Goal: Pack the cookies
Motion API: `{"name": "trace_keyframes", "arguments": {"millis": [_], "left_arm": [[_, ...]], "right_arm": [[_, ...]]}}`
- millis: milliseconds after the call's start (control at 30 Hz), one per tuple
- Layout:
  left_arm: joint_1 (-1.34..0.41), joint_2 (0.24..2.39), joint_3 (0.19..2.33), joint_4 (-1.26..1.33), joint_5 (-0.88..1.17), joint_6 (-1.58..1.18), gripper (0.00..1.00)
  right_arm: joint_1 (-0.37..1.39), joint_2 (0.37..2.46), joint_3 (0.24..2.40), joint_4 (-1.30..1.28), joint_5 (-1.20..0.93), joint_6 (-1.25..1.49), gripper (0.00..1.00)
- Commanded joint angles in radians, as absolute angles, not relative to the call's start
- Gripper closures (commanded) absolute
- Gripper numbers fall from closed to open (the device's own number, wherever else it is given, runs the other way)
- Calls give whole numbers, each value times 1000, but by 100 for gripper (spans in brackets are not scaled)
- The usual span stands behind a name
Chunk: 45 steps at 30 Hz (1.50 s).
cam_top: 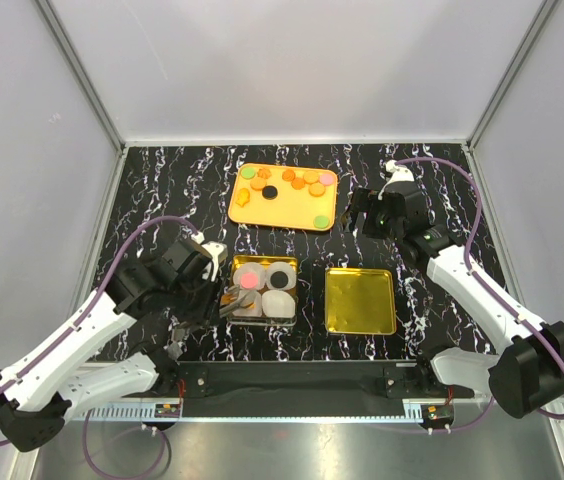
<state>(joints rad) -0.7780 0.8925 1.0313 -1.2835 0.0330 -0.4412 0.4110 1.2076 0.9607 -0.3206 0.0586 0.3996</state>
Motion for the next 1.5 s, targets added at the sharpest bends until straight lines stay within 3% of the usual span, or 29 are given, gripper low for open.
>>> {"name": "trace_keyframes", "arguments": {"millis": [0,933,1133,1467], "left_arm": [[-782,893,1045,-1249,48,-439,53],[-784,928,1169,-1243,19,-439,53],[-775,1084,1318,-1171,-164,-439,53],[-603,1486,1603,-1014,-221,-298,53]], "right_arm": [[407,1198,986,-296,52,388,0],[407,1200,992,-298,37,393,0],[407,1200,992,-296,37,393,0],[407,1184,991,-296,25,396,0]]}}
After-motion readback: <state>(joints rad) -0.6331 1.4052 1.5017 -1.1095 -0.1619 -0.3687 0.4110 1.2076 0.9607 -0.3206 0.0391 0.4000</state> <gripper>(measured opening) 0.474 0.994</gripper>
